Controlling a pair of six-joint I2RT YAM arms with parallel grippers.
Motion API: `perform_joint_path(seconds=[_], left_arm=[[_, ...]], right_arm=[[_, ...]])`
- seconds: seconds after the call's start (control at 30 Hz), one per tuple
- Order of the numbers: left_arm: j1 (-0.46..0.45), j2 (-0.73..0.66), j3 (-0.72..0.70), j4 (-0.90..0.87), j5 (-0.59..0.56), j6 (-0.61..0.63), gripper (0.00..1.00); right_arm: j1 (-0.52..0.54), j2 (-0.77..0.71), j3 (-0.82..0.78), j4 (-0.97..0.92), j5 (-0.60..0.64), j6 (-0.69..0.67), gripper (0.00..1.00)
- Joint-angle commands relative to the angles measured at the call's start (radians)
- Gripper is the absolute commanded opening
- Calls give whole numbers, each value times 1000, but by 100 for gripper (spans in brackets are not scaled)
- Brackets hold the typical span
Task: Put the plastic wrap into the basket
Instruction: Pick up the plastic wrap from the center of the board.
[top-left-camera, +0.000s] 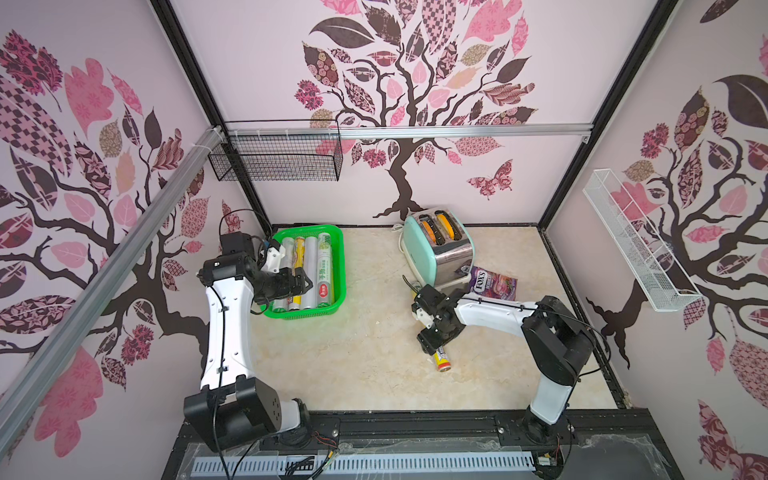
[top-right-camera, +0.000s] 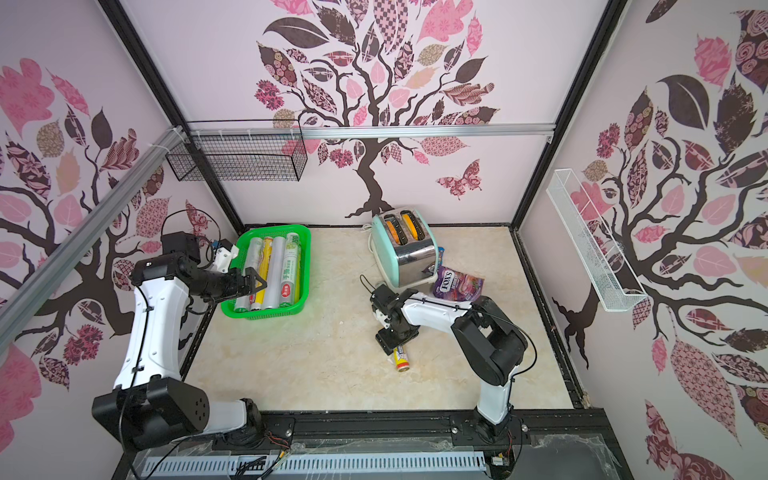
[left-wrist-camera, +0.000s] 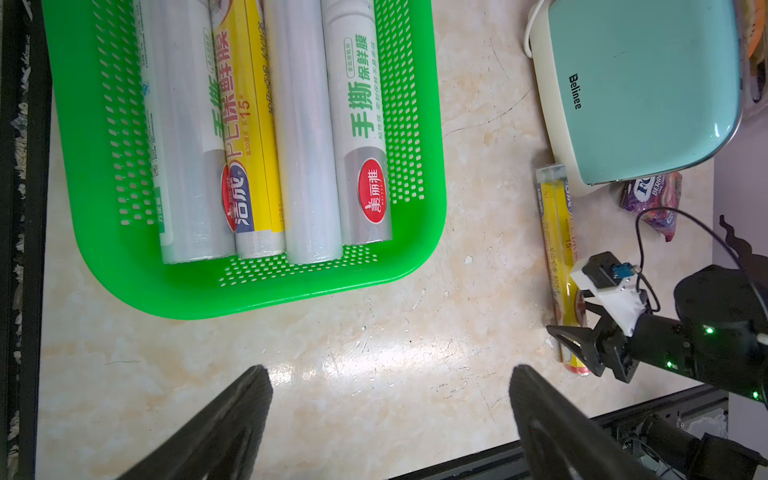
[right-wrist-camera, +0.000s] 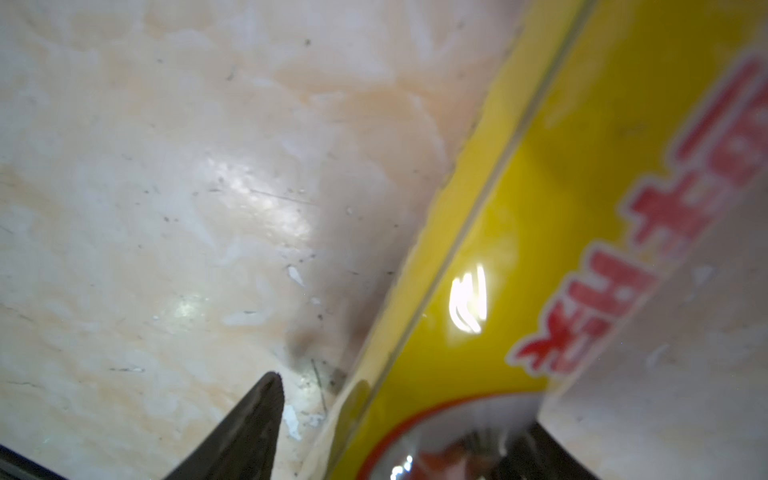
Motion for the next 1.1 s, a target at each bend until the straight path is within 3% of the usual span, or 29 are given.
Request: perform_joint_path(seconds=[0.0, 0.23, 0.63, 1.07], left_arm=[[2, -23, 23, 0, 22, -10, 94], [2, -47, -30, 28, 83, -47, 94], [-33, -50, -63, 127, 396, -208, 94], [-230, -8, 12, 317, 546, -378, 96]], right_arm=[[9, 48, 3, -6, 6, 45, 66], [15, -55, -36, 101, -62, 109, 48], [14, -320, -98, 375, -250, 293, 43], [26, -545, -277, 1049, -235, 631, 41]])
